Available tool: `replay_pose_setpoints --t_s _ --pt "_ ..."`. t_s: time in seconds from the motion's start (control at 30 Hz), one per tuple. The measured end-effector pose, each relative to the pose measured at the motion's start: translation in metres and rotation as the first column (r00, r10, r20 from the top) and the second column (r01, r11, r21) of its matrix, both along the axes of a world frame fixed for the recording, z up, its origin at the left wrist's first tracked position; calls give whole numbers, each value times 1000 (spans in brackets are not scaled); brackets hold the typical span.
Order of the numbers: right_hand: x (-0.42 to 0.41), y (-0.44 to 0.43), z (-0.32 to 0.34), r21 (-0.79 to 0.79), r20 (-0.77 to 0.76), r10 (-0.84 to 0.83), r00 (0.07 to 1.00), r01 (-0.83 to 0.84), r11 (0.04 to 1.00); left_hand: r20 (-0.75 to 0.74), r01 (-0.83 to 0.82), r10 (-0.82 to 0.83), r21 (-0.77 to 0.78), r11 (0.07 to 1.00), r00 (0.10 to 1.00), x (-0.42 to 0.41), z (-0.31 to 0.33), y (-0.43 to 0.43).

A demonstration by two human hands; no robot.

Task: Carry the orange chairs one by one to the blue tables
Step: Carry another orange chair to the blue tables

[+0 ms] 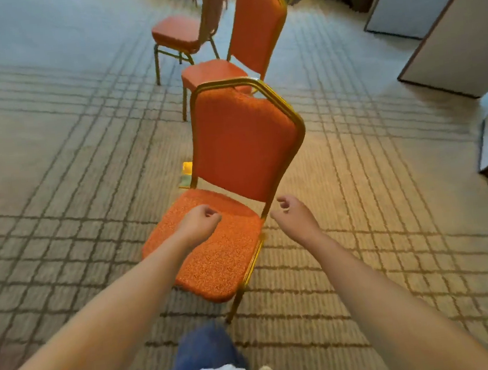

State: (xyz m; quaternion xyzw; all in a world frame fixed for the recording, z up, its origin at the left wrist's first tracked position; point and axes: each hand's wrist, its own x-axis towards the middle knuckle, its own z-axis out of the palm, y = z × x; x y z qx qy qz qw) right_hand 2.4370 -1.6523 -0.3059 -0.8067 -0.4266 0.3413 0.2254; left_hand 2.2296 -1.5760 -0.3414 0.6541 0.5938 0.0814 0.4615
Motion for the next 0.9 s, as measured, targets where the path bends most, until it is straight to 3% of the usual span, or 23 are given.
replay_pose_setpoints --t_s 0.2,0.53,0.63,0.83,0.9 --pt "13 71 -27 -26 -45 253 966 -254 967 -8 -297 297 -51 953 955 0 -24 16" --pt "29 158 -56 -208 -73 491 868 -495 844 -68 -603 600 -154 783 797 -1 -81 49" --pt "29 194 -70 -247 -94 565 820 -569 784 -78 -705 705 -187 684 704 4 -92 56" --pt "23 264 -107 -309 -165 732 661 -739 598 -80 -935 940 -163 316 332 23 -96 65" --pt "24 280 -111 -325 -172 765 621 -769 551 -106 -959 961 -150 240 257 28 -103 63"
